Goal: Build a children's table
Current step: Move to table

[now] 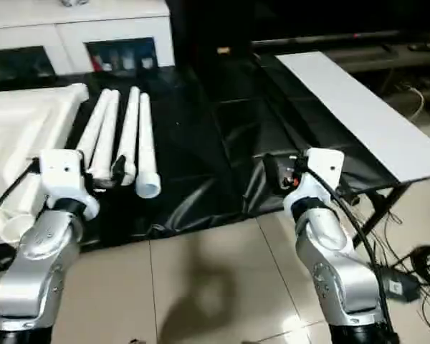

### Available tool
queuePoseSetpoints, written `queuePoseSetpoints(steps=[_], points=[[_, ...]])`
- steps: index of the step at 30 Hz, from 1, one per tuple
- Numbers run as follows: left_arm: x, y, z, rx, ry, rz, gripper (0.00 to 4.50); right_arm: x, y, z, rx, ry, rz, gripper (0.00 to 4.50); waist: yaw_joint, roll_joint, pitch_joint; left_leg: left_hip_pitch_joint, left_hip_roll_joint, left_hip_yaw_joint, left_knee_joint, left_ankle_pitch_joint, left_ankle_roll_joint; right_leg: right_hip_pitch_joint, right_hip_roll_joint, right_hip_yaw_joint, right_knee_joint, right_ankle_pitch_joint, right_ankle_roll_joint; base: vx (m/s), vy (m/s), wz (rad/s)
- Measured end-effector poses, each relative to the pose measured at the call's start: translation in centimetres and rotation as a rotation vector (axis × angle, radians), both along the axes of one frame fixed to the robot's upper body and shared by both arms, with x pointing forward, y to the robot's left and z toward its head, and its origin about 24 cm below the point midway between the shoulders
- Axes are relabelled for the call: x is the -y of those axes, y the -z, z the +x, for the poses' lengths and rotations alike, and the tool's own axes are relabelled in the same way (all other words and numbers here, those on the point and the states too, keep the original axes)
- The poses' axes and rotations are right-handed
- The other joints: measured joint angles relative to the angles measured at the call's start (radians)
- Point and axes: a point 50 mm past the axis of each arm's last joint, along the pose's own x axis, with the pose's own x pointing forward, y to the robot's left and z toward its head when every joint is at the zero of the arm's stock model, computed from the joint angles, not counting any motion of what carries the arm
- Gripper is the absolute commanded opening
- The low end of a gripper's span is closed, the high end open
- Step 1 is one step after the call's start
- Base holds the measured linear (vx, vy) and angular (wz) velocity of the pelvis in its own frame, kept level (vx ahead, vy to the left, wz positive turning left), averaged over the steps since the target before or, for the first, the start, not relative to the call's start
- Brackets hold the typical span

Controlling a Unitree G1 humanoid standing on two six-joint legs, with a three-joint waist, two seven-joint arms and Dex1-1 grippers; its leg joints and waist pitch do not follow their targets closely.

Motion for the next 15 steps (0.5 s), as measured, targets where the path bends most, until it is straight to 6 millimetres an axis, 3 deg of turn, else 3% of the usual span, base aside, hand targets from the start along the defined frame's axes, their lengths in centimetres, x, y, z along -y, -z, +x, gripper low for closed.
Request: queuePoseSetpoints(steps=[2, 3, 7, 8, 9, 12, 15], points=[[-0.4, -0.1, -0.2, 0.021, -0.025, 0.037, 4.5, -0.2, 0.0, 0.4, -0.004, -0.017, -0.015, 4.21, 0.002, -0.01, -0.001, 0.001, 0.001, 0.002, -0.001, 0.0, 0.0, 0.0, 0.0, 0.0, 0.001, 0.0, 0.0, 0.0, 0.0, 0.0], [-0.7, 0.0, -0.5, 0.032, -0.05, 0.065, 4.5, -0.4, 0.0, 0.5, -0.005, -0.031, -0.026, 4.21, 0.004, -0.02, -0.001, 0.001, 0.002, 0.002, -0.001, 0.0, 0.0, 0.0, 0.0, 0.0, 0.001, 0.0, 0.001, 0.0, 0.0, 0.0], [-1.7, 0.7, -1.7, 0.027, -0.132, 0.104, 4.5, -1.4, 0.4, 0.8, -0.021, -0.121, -0.045, 4.21, 0.012, -0.047, 0.002, 0.0, 0.002, 0.004, -0.001, 0.0, 0.0, -0.001, 0.0, 0.0, 0.0, -0.001, 0.002, 0.0, 0.0, 0.0], [-1.8, 0.8, -1.8, 0.031, -0.14, 0.118, 4.5, -1.6, 0.5, 0.9, -0.023, -0.139, -0.056, 4.21, 0.014, -0.051, 0.001, -0.012, -0.004, -0.011, -0.001, 0.005, 0.007, 0.002, -0.005, -0.014, -0.001, -0.001, 0.001, 0.0, 0.0, 0.0], [-1.6, 0.6, -1.8, 0.041, -0.131, 0.141, 4.5, -1.9, 0.6, 0.9, -0.025, -0.156, -0.076, 4.21, 0.01, -0.056, 0.0, -0.022, -0.009, -0.03, -0.001, 0.01, 0.013, 0.006, -0.015, -0.04, -0.005, -0.002, 0.0, -0.011, -0.007, 0.35], [-1.3, 0.3, -2.0, 0.063, -0.121, 0.154, 4.5, -2.8, 0.5, 0.9, -0.02, -0.201, -0.094, 4.21, 0.013, -0.055, 0.001, -0.047, -0.022, -0.068, 0.002, 0.029, 0.043, 0.018, -0.031, -0.089, -0.017, -0.002, -0.002, 0.014, -0.001, 0.56], [-1.4, 0.2, -2.0, 0.068, -0.13, 0.148, 4.5, -3.4, 0.5, 0.9, -0.016, -0.226, -0.09, 4.21, 0.024, -0.047, 0.006, -0.053, -0.04, -0.099, 0.002, 0.038, 0.047, 0.037, -0.04, -0.114, -0.016, -0.012, -0.012, -0.005, 0.007, 0.5]])
